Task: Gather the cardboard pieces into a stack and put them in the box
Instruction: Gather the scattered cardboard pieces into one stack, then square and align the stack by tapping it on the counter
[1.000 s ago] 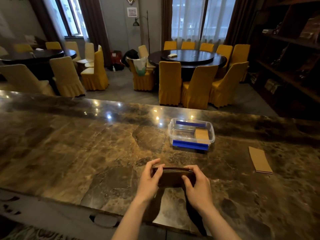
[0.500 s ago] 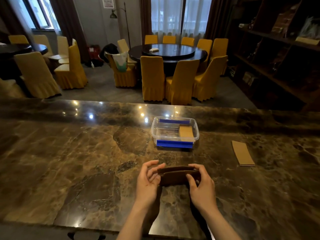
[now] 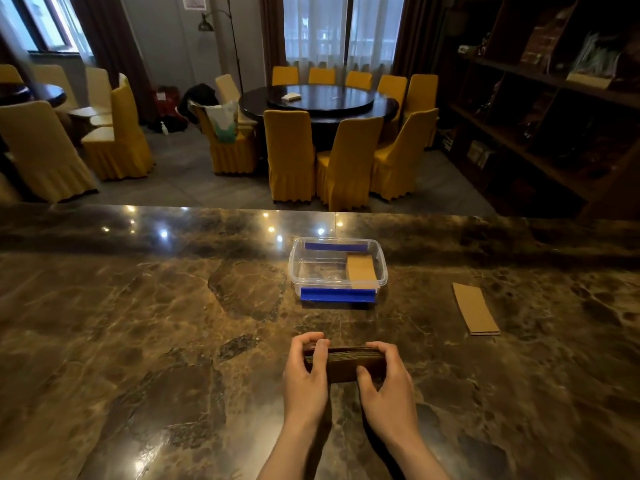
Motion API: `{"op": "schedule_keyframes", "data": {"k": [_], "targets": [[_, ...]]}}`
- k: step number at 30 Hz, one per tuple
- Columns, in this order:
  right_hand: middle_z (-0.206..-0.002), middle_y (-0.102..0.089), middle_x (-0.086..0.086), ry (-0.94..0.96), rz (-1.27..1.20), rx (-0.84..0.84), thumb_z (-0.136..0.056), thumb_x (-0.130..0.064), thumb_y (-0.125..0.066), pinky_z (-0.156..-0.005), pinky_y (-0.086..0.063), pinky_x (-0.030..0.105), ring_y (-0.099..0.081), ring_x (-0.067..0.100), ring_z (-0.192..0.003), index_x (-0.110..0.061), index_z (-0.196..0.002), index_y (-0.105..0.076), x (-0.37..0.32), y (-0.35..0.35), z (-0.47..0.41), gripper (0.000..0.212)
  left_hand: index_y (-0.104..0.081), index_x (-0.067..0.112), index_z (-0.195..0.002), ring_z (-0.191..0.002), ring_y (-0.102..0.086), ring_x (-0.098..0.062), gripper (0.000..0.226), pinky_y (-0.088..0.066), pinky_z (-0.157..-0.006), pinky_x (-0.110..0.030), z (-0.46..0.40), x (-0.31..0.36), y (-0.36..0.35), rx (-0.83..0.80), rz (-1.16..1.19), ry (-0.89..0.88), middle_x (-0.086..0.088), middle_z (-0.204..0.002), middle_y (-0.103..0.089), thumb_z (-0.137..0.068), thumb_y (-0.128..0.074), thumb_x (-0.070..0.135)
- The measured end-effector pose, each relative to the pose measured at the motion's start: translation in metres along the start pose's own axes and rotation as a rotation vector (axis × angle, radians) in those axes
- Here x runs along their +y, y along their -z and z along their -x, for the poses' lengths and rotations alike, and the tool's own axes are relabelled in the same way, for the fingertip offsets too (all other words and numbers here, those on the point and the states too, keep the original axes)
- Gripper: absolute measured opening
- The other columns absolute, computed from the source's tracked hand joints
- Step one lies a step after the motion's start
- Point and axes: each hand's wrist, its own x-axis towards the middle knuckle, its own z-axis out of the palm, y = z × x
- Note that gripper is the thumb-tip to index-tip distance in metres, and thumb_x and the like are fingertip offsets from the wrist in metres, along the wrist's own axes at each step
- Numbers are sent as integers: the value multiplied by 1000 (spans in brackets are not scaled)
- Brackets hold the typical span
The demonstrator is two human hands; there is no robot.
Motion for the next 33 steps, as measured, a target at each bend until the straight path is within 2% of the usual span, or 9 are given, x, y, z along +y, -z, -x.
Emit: {"op": "schedule_keyframes", "data": {"k": [4,8,10,14,18,23,27,30,33], "targets": [[-106,-65,-9,-66,-84,23,-94,-25,-62,-92,-57,43,-64,12,-100,-45,-109,-48,-1,0,-7,28,-64,31,-102,-91,-71,-6,13,-55,-70,-17,-1,6,-12,73,-88,17,7,-97,-75,-103,-56,20],[-106,-67,-9,-85,-101,48,-95,-32,-61,-95,-54,41,-64,12,-100,-44,-97,-53,-5,1,-13,15,-65,30,-93,-92,-69,-6,16,-50,-74,-22,-4,6,-13,101,-142,-3,8,-93,-74,-100,-59,16],[-103,-68,-10,-79,-64,33,-88,-36,-69,-95,-54,39,-64,8,-99,-43,-94,-57,-5,2,-14,16,-65,29,-89,-89,-66,-4,20,-46,-73,-19,-7,5,-12,85,-197,-14,10,-90,-72,-100,-58,14],[-103,-69,-15,-91,13,-88,-64,-45,-83,-93,-51,24,-62,1,-100,-45,-101,-59,-9,13,-12,44,-65,31,-79,-79,-64,-2,28,-42,-67,-13,-12,5,-16,93,-242,-13,9,-83,-73,-98,-59,11],[-98,-71,-19,-47,84,-100,-70,-35,-77,-88,-50,14,-64,-1,-98,-46,-98,-60,-7,24,-16,35,-62,32,-69,-70,-65,-4,35,-43,-65,-10,-18,1,-16,51,-293,-45,6,-80,-75,-98,-61,12],[-102,-63,-34,-9,73,-16,-78,-25,-74,-82,-45,10,-60,-7,-100,-39,-96,-62,-13,46,-24,26,-61,36,-80,-84,-64,-4,18,-48,-79,-30,-20,14,-19,-166,-392,-169,14,-87,-70,-91,-72,26],[-101,-68,-21,59,85,63,-79,-25,-73,-87,-50,17,-64,0,-98,-38,-100,-61,-4,80,-47,27,-57,44,-89,-94,-60,4,26,-48,-89,-28,-31,43,-43,-424,-579,-329,23,-96,-64,-79,-79,37],[-106,-65,-27,119,81,102,-80,-19,-75,-87,-45,9,-61,-4,-102,-38,-106,-62,2,115,-76,35,-54,43,-93,-93,-60,5,29,-50,-87,-25,-39,64,-79,-505,-623,-393,23,-97,-64,-79,-79,37],[-116,-65,-20,100,-7,128,-80,-14,-78,-94,-49,18,-62,-1,-108,-39,-113,-62,13,157,-111,45,-53,43,-93,-89,-62,4,27,-53,-81,-25,-46,75,-129,-535,-608,-374,21,-93,-66,-82,-78,38]]}}
